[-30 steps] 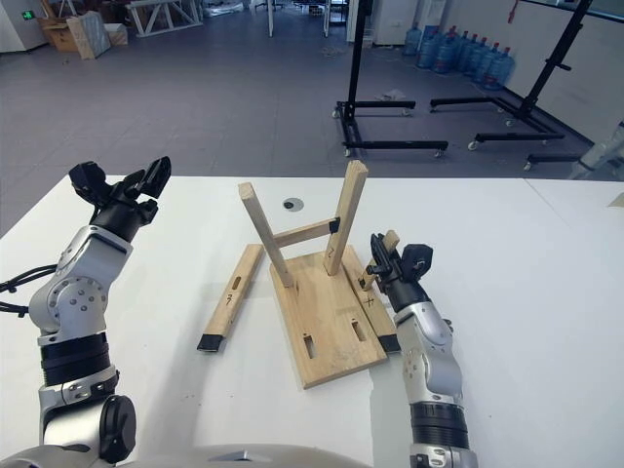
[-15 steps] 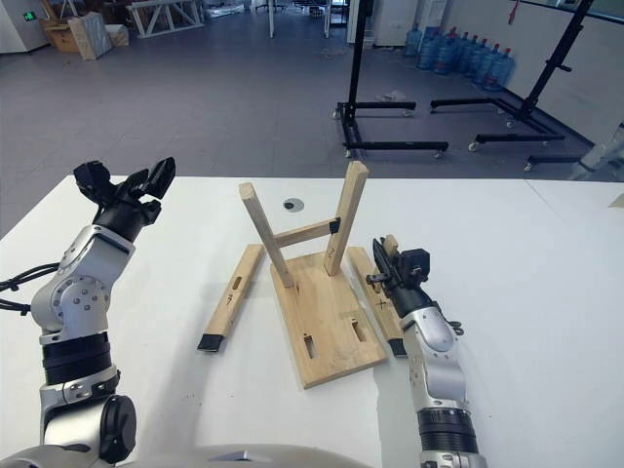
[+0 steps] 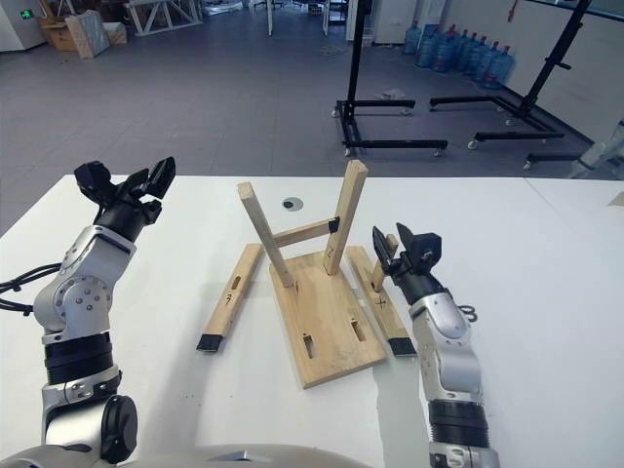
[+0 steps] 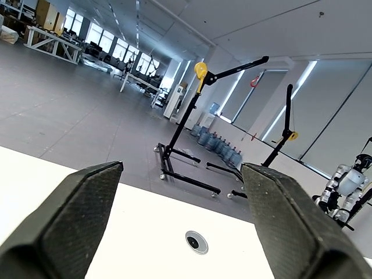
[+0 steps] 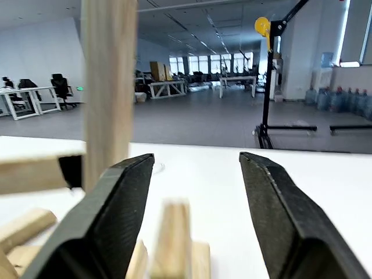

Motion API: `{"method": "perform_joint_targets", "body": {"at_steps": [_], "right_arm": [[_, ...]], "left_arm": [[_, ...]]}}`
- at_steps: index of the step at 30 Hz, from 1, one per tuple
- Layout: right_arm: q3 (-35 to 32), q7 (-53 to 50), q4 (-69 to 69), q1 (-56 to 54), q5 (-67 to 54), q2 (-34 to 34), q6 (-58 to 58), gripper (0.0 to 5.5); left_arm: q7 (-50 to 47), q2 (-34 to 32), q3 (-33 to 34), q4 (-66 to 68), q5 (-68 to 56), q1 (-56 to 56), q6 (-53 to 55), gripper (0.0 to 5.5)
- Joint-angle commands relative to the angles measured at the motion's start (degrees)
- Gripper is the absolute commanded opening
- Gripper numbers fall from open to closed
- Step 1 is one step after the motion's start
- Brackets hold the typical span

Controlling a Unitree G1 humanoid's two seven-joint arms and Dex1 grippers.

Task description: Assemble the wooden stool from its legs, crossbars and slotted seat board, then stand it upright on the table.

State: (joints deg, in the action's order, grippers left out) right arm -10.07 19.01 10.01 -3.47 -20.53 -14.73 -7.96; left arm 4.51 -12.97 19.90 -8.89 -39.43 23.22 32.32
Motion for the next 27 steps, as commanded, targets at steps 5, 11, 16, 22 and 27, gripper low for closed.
{"method": "perform_joint_targets", "body": {"at_steps": [5, 11, 16, 22, 27], "right_arm": [[-10.2, -12.9, 20.1, -11.9, -17.7, -6.6, -23.3, 2.87], [-2.2, -36.8, 14.9, -31.7, -6.3, -0.1, -37.2, 2.87], [-0.4, -42.0, 10.8, -33.8, 0.8, 2.8, -39.6, 2.87], [-1.4, -39.1, 7.6, -25.5, 3.4, 4.5, -37.4, 2.87], [4.5, -34.7, -2.0, -12.9, 8.3, 7.6, -30.2, 2.87]], "left_arm": [[0.2, -0.7, 0.0, 0.3, 0.7, 1.6, -0.3, 3.72], [-1.1, -0.3, 0.4, 0.7, 1.5, 2.3, -0.9, 3.72], [-1.5, 0.3, -0.2, 0.7, 2.7, 2.3, -1.0, 3.72], [-1.0, -0.2, 0.3, 0.7, 2.6, 1.5, -0.9, 3.72], [-0.9, 0.0, -0.1, 0.1, 3.0, 0.3, -0.7, 3.72]]}}
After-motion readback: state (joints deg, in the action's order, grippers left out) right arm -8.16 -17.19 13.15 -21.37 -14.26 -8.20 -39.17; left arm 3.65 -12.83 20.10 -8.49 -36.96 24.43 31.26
